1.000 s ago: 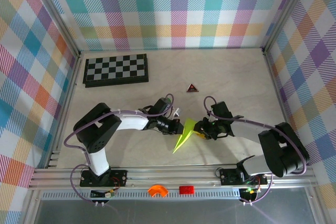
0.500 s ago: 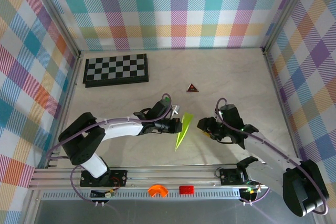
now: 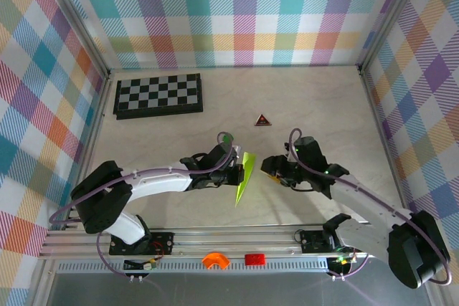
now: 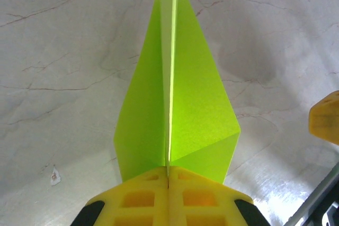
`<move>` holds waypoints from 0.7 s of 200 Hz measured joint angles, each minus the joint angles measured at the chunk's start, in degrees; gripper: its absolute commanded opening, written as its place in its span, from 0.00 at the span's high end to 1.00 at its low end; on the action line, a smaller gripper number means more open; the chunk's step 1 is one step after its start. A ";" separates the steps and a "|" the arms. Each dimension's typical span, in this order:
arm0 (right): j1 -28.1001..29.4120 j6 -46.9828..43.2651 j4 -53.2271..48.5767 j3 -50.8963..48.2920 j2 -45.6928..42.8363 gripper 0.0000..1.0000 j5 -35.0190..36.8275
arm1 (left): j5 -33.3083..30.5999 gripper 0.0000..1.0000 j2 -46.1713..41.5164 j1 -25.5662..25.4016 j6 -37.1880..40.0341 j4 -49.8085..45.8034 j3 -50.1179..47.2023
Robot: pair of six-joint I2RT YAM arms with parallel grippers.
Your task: Fold a paper plane with a square sheet of paper (pick it up from the middle)
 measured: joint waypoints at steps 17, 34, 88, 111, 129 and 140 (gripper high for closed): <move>1.66 0.11 0.68 1.22 3.19 0.47 0.09 | -0.70 0.98 0.00 -0.37 -0.28 -0.55 0.00; 3.30 0.48 1.25 2.21 6.36 0.47 0.11 | -0.98 0.98 0.00 -0.59 -0.31 -0.68 0.00; 6.51 1.05 2.95 5.38 16.26 0.60 0.96 | -1.42 0.98 0.00 -0.90 -0.46 -0.81 0.02; 6.60 0.96 2.47 6.05 19.50 0.80 1.79 | -1.92 0.96 0.00 -1.18 -0.48 -0.87 0.02; 6.60 1.14 1.66 6.01 20.17 0.88 2.78 | -2.51 0.91 0.00 -1.22 -0.48 -1.40 0.02; 6.60 1.05 1.79 5.97 20.17 0.90 2.93 | -2.62 0.87 0.00 -1.25 -0.46 -2.08 0.02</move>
